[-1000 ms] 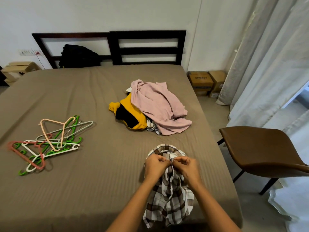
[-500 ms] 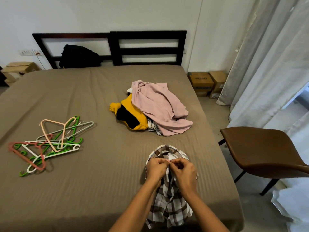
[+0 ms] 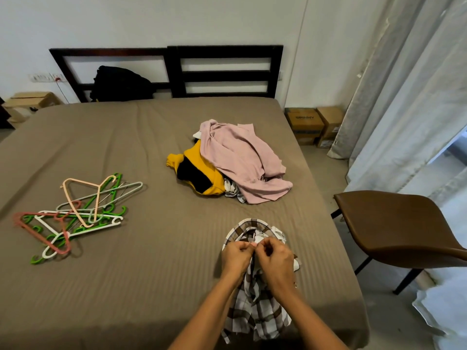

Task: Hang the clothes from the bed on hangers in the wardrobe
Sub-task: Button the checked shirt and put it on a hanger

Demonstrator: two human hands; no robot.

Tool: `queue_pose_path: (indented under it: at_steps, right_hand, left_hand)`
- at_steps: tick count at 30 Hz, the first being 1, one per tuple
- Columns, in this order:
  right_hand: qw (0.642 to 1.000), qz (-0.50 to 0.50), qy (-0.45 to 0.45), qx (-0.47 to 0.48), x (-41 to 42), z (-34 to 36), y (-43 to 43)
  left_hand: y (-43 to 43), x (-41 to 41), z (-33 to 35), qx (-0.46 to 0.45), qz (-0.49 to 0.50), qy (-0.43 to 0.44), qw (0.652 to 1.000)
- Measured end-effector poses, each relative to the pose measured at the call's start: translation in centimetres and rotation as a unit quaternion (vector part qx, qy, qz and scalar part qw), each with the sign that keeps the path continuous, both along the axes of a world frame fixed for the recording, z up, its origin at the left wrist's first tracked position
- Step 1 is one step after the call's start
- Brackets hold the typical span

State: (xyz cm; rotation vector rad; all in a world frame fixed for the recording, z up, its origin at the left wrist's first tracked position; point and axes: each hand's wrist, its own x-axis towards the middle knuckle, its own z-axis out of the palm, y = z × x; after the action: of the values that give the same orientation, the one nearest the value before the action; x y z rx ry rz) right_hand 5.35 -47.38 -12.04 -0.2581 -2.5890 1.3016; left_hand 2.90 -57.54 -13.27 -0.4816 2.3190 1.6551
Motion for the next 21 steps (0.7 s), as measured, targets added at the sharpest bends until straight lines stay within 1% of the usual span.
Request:
queue_pose_path:
  at_steps: [1, 2, 3, 4, 5, 6, 7, 8, 10, 12, 14, 15, 16, 18, 19, 20, 21]
  right_hand:
    - [0.996, -0.017, -0.032, -0.078, -0.1, 0.3, 0.0]
    - [0.983, -0.036, -0.075, -0.164, -0.3, 0.6, 0.0]
    - [0.955, -0.056, -0.134, -0.257, -0.6, 0.8, 0.1]
    - [0.910, -0.067, -0.209, -0.352, -1.0, 1.0, 0.5]
    - [0.851, -0.064, -0.293, -0.432, -1.3, 1.2, 1.0]
    - [0.797, -0.050, -0.364, -0.479, -1.6, 1.4, 1.7]
    - [0.763, -0.025, -0.414, -0.496, -1.8, 1.6, 2.5]
    - [0.746, 0.003, -0.440, -0.499, -2.1, 1.7, 3.2]
    - [0.746, 0.034, -0.458, -0.482, -2.9, 2.0, 3.7]
    - [0.768, 0.023, -0.449, -0.456, -4.0, 1.4, 3.4]
    - [0.786, -0.006, -0.426, -0.448, -4.6, 0.6, 2.6]
    - [0.786, -0.016, -0.410, -0.463, -4.8, 0.2, 2.5]
    - [0.777, -0.017, -0.391, -0.493, -4.8, -0.1, 2.6]
    - [0.746, -0.006, -0.347, -0.569, -4.6, 0.1, 3.3]
    - [0.728, -0.004, -0.326, -0.603, -4.4, 0.6, 3.7]
    - [0.713, 0.003, -0.308, -0.631, -4.2, 1.0, 3.9]
    - [0.702, 0.013, -0.291, -0.649, -3.9, 1.5, 4.1]
  left_hand:
    - [0.0, 0.1, -0.1, -0.002, -0.001, 0.001, 1.000]
    - [0.0, 0.1, -0.2, 0.005, -0.003, 0.001, 1.000]
    - [0.1, 0.2, -0.2, 0.019, -0.008, 0.002, 1.000]
    - [0.0, 0.3, -0.4, 0.035, -0.019, 0.007, 0.999]
    - [-0.2, 0.4, -0.7, 0.044, -0.032, 0.015, 0.998]
    - [-0.4, 0.5, -0.9, 0.046, -0.049, 0.026, 0.997]
    - [-0.7, 0.6, -1.0, 0.036, -0.069, 0.038, 0.996]
    - [-0.9, 0.8, -1.0, 0.026, -0.090, 0.053, 0.994]
    - [-1.0, 1.5, -0.9, 0.012, -0.142, 0.086, 0.986]
    - [-0.8, 2.2, -0.4, -0.009, -0.211, 0.106, 0.972]
    - [-0.8, 2.6, -0.6, 0.015, -0.236, 0.082, 0.968]
    - [-1.0, 2.6, -0.7, 0.052, -0.208, 0.047, 0.976]
    - [-1.3, 2.3, -0.7, 0.097, -0.144, -0.004, 0.985]
    - [-2.3, 1.5, -0.8, 0.158, 0.022, -0.097, 0.982]
    - [-3.0, 0.8, -1.3, 0.154, 0.089, -0.123, 0.976]
    - [-3.7, -0.1, -2.0, 0.145, 0.126, -0.147, 0.970]
    - [-4.1, -1.0, -2.1, 0.147, 0.136, -0.168, 0.965]
